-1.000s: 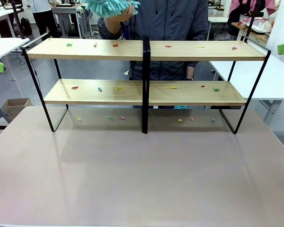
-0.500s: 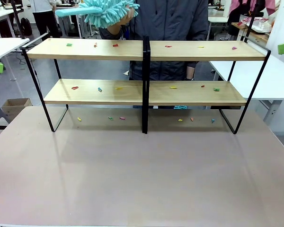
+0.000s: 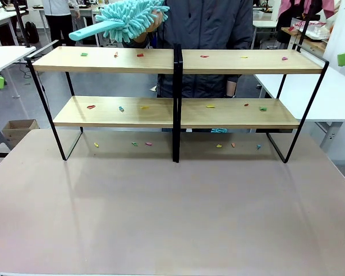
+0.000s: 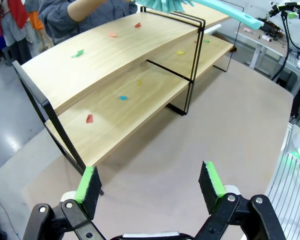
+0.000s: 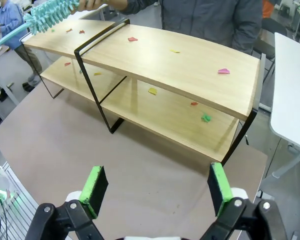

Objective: Clean the shelves.
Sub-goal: Pick up the Duster when the human hands it over.

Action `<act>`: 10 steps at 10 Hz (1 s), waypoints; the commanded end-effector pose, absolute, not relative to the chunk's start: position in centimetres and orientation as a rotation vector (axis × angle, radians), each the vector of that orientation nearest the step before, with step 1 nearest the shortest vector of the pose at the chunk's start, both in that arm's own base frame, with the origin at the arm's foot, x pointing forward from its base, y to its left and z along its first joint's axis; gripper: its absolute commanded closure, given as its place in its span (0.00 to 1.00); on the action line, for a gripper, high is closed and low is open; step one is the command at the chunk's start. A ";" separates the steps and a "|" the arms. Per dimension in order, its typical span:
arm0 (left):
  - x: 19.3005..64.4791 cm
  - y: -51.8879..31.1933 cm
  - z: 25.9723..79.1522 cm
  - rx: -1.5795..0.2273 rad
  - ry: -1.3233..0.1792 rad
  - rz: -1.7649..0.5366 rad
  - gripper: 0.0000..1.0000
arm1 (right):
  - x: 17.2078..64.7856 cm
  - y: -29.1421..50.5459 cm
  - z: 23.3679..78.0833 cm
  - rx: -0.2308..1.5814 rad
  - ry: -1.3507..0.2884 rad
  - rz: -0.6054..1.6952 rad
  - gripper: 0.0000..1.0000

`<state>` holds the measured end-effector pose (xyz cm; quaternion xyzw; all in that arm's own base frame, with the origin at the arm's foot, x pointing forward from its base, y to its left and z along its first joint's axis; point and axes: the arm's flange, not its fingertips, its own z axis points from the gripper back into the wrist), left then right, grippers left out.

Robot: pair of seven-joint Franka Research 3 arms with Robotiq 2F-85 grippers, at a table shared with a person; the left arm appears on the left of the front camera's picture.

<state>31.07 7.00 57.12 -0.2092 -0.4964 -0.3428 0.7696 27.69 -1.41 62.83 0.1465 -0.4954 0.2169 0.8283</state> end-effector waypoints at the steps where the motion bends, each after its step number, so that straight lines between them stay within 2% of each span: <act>1: 32.8 5.9 58.9 -0.626 -0.829 -0.643 0.00 | 27.7 -1.5 62.8 0.313 -1.054 0.461 0.00; 2: 35.7 5.0 61.5 -0.811 -0.724 -0.588 0.00 | 27.7 -1.5 62.8 0.313 -1.054 0.461 0.00; 3: 38.8 4.2 64.0 -0.957 -0.553 -0.399 0.00 | 27.7 -1.5 62.8 0.313 -1.054 0.461 0.00; 4: 41.4 3.3 65.9 -1.071 -0.415 -0.304 0.00 | 27.7 -1.5 62.8 0.313 -1.054 0.461 0.00; 5: 43.7 2.1 67.0 -1.202 -0.291 -0.292 0.00 | 27.7 -1.5 62.8 0.313 -1.054 0.461 0.00; 6: 45.7 0.4 66.6 -1.318 -0.176 -0.516 0.00 | 27.7 -1.5 62.8 0.313 -1.054 0.461 0.00; 7: 47.1 -1.9 66.0 -1.409 -0.117 -0.504 0.00 | 27.7 -1.5 62.8 0.313 -1.054 0.461 0.00; 10: 48.4 -5.3 64.2 -1.409 -0.026 -0.487 0.00 | 27.7 -1.5 62.8 0.313 -1.054 0.461 0.00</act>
